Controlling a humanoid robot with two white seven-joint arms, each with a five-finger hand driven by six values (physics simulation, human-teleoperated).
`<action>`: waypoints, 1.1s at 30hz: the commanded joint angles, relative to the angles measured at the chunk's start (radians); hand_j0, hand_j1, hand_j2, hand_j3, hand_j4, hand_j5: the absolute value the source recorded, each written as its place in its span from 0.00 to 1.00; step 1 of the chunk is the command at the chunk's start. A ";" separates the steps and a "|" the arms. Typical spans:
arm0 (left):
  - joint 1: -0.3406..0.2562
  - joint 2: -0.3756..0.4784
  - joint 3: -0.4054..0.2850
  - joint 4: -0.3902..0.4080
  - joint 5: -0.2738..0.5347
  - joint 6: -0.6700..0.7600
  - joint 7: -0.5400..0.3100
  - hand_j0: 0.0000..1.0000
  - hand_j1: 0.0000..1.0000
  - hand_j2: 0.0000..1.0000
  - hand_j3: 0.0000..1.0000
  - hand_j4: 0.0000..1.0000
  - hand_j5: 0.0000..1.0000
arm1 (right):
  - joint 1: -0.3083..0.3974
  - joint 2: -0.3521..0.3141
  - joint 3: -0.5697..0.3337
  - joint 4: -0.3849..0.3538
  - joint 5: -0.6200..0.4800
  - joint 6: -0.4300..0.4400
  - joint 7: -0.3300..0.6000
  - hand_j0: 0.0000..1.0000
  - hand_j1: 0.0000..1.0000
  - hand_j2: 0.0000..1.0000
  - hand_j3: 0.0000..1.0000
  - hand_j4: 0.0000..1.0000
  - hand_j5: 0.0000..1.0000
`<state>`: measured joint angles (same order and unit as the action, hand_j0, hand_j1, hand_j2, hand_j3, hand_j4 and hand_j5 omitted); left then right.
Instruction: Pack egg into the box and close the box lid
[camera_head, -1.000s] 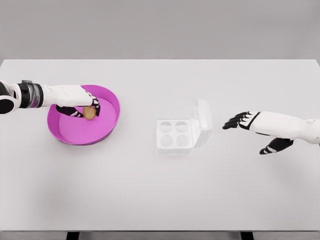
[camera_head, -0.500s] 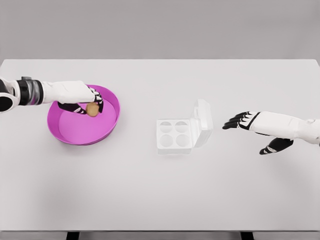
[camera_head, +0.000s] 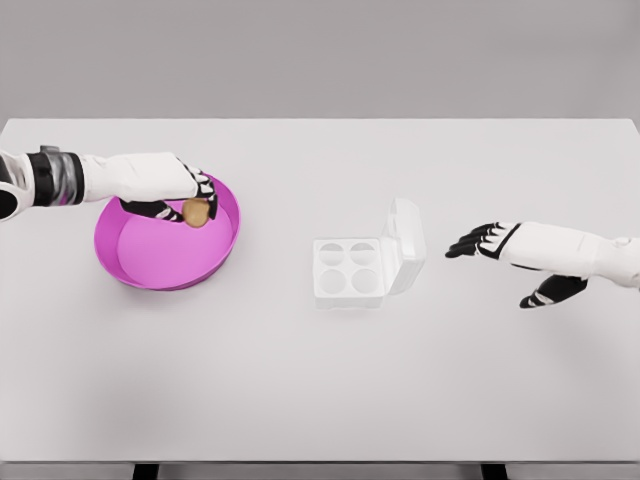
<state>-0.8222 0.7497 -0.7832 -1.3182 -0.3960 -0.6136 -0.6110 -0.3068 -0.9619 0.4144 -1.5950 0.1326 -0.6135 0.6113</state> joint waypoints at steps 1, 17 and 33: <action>0.000 0.003 0.004 -0.019 0.008 0.003 0.000 0.43 0.43 0.43 0.43 0.43 0.43 | 0.000 -0.001 0.000 0.000 -0.007 0.003 0.000 1.00 1.00 1.00 1.00 1.00 1.00; 0.006 -0.013 0.021 -0.082 0.025 0.003 0.000 0.42 0.42 0.42 0.42 0.42 0.42 | 0.000 -0.004 0.000 0.000 -0.007 0.003 0.000 1.00 1.00 1.00 1.00 1.00 1.00; 0.006 -0.055 0.021 -0.142 0.025 0.003 0.000 0.39 0.39 0.39 0.39 0.39 0.39 | 0.003 -0.008 -0.008 -0.002 -0.007 0.003 0.000 1.00 1.00 1.00 1.00 1.00 1.00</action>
<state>-0.8161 0.7042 -0.7625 -1.4495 -0.3759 -0.6137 -0.6113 -0.3037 -0.9676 0.4081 -1.5956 0.1327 -0.6136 0.6113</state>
